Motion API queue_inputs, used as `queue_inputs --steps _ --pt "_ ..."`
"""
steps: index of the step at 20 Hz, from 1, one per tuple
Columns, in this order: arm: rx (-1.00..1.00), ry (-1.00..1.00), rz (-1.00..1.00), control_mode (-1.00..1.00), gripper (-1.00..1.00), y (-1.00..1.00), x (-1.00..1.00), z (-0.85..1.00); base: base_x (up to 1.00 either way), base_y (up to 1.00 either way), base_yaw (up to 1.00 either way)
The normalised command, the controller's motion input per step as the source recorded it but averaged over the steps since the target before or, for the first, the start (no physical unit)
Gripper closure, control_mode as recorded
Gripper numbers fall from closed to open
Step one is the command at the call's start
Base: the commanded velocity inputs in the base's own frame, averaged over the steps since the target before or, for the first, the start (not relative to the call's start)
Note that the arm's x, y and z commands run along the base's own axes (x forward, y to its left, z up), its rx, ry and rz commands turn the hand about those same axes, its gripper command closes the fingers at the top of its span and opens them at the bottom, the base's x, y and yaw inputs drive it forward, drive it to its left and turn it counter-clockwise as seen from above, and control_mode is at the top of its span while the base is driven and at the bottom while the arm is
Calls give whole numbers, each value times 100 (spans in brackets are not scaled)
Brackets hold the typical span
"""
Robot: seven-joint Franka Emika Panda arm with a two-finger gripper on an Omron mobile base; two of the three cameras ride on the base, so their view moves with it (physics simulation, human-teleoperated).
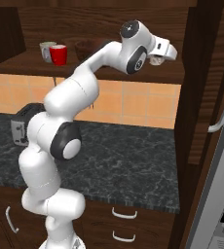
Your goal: Gather all objects into one cabinet and sort the glasses and bowls to opposite sides.
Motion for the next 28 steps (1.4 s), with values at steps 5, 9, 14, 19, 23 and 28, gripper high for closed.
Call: queue_inputs --steps 5,9,14,19,23,28 --pt "3 2 0 -100 -100 -38 28 0 0 0 0" --pt "2 3 4 -100 -100 -10 17 0 0 0 0" --pt "0 1 16 -100 -100 1 29 -21 0 0 0" --pt "0 0 17 -100 100 0 23 -11 0 0 0" --pt "0 0 14 -100 100 0 52 -20 0 0 0" --pt "-2 -1 10 -100 100 9 37 -27 0 0 0"
